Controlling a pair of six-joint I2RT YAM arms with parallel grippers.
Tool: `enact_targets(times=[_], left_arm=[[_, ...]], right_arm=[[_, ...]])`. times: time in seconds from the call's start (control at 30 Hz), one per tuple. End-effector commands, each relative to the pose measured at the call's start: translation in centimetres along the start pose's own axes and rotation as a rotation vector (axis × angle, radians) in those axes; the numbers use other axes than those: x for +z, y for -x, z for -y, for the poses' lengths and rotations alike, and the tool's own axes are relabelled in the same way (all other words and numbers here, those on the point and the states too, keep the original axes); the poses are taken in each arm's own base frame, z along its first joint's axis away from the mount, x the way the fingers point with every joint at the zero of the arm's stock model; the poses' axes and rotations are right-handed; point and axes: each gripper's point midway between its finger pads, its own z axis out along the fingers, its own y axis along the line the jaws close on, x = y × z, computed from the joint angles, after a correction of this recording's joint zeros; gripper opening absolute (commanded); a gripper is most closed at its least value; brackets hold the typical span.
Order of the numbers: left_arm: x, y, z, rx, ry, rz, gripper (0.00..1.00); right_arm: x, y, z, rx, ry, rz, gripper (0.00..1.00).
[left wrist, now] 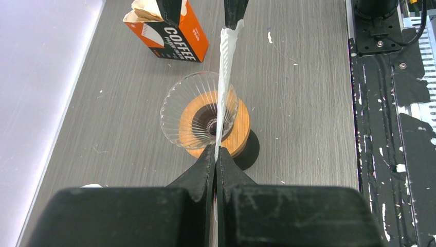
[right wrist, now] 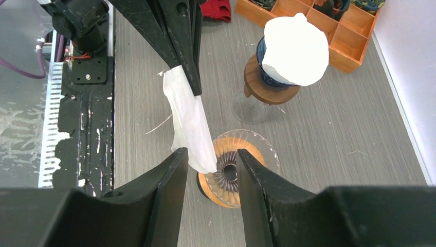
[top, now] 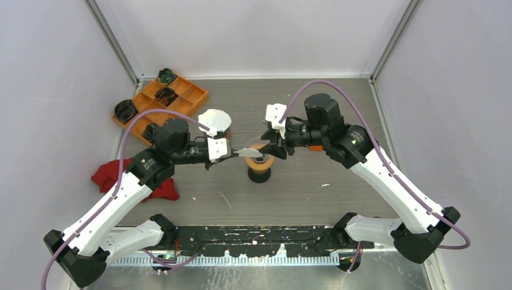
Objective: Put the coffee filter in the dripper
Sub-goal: Place the coffee filter in the coffee dripper.
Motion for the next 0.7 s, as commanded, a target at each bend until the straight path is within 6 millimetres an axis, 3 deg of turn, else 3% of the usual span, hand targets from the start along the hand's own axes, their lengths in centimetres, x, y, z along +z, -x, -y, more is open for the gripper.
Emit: enact_targets(times=[0.0,0.37,0.67], left_arm=[[-0.21,2.23,-0.38,0.046,0.011,0.080,0.00],[-0.01,2.16,-0.18,0.037,-0.005,0.083,0.00],[-0.12,3.03,0.50,0.035,-0.039,0.122,0.00]], right_arm=[[-0.16,1.97,-0.16,-0.051,0.015,0.073,0.46],[-0.06,2.15,-0.63,-0.056,0.042,0.089,0.46],[0.61,1.20,-0.84,-0.046,0.065,0.074,0.44]])
